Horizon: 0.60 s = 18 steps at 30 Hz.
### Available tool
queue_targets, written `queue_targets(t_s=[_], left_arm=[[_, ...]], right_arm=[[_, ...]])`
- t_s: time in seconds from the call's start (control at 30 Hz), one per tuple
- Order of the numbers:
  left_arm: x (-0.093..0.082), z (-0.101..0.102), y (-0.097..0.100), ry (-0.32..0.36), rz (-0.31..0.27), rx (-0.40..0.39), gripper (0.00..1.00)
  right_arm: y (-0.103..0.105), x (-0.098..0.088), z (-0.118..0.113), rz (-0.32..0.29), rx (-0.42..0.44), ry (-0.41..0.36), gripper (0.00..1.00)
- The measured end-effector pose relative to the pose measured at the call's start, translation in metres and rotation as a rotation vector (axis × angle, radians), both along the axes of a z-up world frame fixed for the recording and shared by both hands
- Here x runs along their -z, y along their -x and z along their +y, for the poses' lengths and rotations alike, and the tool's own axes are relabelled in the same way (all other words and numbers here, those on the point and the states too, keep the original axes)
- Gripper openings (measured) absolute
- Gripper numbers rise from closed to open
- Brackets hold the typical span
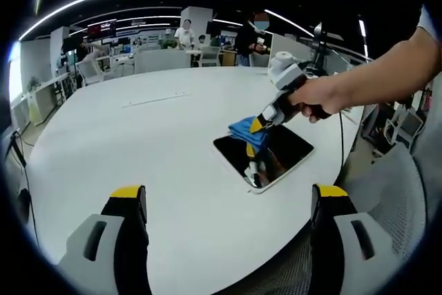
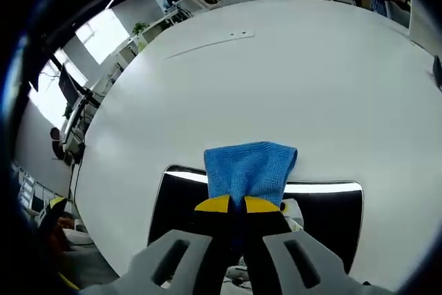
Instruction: Wipe the mirror surface with the cleaning cloth until all visible marks leave the cleaned area.
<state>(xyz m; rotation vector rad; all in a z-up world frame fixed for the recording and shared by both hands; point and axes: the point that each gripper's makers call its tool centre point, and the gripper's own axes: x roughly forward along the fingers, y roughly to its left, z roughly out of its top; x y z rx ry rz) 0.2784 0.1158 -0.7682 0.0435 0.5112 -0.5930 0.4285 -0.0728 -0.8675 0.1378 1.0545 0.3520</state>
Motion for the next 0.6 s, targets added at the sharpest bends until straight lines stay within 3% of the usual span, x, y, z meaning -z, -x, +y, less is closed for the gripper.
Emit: queue_targets(t_s=[0.6], left_arm=[[0.001, -0.002, 0.002, -0.006, 0.000, 0.004, 0.99]], right_arm=[[0.002, -0.001, -0.028, -0.004, 0.028, 0.009, 0.00]])
